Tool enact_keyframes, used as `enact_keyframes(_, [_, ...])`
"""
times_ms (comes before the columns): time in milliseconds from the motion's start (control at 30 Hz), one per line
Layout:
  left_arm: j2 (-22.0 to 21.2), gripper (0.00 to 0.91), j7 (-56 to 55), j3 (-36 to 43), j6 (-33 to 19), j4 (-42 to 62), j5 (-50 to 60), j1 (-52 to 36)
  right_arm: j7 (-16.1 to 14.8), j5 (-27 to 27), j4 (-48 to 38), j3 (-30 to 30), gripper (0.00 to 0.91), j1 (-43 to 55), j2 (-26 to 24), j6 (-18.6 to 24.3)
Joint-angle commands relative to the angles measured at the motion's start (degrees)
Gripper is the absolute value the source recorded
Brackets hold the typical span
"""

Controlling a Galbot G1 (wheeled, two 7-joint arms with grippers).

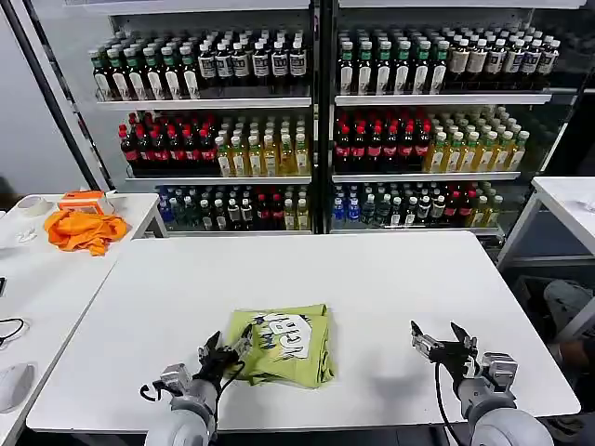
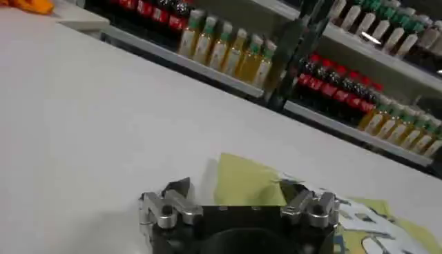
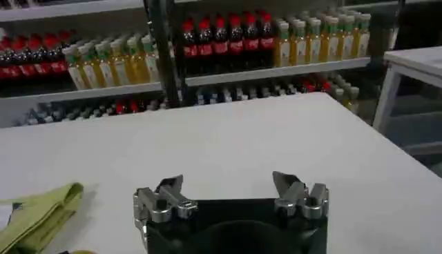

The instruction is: Fold and organize the clothes.

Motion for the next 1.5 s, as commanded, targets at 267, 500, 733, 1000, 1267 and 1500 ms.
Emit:
enact_keyframes(267, [-1.36,0.02,1.91,-0.62,5.72,2.0,-18.9,-0.41,0.06,0.11,0.38,0.33,0.907,-0.35,0.05,-0.04])
enact_keyframes(500, [-2.32,0.02,1.25,-1.95,5.64,3.29,-23.99,-2.1,0.15,0.11,0.46,0.3,0.907,-0.5,-0.01,-0.07])
enact_keyframes(733, [-3.14,0.02,1.03,-4.33,4.48,0.8,-29.63,-1.6,0.28,0.28,0.47,0.37,0.907,-0.02,-0.24,-0.09])
enact_keyframes(1000, [-1.85,0.02,-0.28,-13.77,4.17,-7.66,-34.82,1.25,0.47,1.02,1.41,0.57,0.907,0.01,-0.97,-0.37])
enact_keyframes(1267, [10.78,0.02,1.6,-33.89,5.06,-16.63,-31.61,3.65,0.54,2.36,1.44,0.53,0.907,1.2,-0.83,-0.3])
enact_keyframes(1500, [23.97,0.02,3.22,-42.74,6.46,-16.75,-24.21,3.64,0.44,2.62,0.79,-0.58,0.907,2.91,-0.45,-0.1])
